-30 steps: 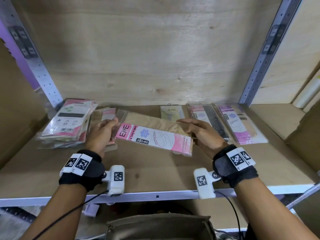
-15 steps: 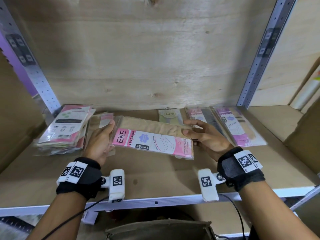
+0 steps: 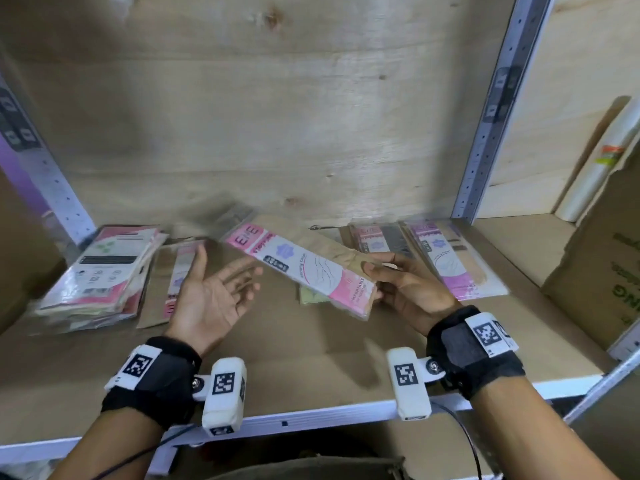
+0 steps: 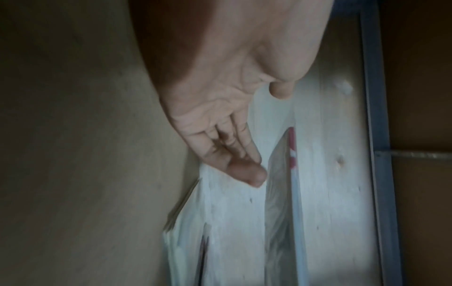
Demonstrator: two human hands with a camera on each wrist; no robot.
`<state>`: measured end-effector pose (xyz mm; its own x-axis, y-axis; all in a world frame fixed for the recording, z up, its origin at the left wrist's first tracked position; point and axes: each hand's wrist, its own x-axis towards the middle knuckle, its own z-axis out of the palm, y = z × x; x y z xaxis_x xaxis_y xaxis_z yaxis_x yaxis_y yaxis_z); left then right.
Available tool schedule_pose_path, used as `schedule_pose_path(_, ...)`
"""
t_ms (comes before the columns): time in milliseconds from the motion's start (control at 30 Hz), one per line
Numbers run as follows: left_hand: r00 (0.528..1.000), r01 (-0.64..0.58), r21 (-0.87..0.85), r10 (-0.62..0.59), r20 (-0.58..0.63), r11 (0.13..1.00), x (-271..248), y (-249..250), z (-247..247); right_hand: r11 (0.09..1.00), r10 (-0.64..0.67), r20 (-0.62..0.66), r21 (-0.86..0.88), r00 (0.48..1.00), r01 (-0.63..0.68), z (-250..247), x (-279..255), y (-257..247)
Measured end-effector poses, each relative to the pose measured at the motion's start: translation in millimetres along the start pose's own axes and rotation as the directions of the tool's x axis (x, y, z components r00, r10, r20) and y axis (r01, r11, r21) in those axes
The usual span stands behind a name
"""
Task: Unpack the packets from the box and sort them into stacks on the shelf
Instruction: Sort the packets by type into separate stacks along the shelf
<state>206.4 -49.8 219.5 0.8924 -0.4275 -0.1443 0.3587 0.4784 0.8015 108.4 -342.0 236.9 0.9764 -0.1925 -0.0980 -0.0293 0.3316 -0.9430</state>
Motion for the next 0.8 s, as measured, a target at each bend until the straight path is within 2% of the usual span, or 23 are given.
schedule_pose_path(100, 0.995, 0.046, 0.162, -0.060, 0.086, 0.986, 3, -18, 19, 0.998, 0.019, -0.036, 0.054, 0.999, -0.017, -2, -3, 2)
schedule_pose_path(267, 0.981, -0.006, 0.415, -0.075, 0.178, 0.910, 7, -44, 32, 0.998, 0.027, -0.034, 0.050, 0.999, -0.026, 11, -7, 17)
schedule_pose_path(467, 0.993, -0.087, 0.550, 0.027, 0.115, 0.831, 9, -34, 11, 0.989, 0.038, -0.017, -0.139, 0.999, -0.040, 34, 1, 27)
schedule_pose_path(667, 0.996, -0.090, 0.628, 0.055, 0.074, 0.773, 2, -16, -15, 0.950, 0.068, 0.049, -0.310, 0.996, -0.049, 62, 9, 34)
schedule_pose_path(800, 0.988, -0.087, 0.672, 0.149, -0.035, 0.735, -1, -8, -24, 0.915, 0.071, 0.035, -0.400, 0.997, -0.051, 83, 20, 38)
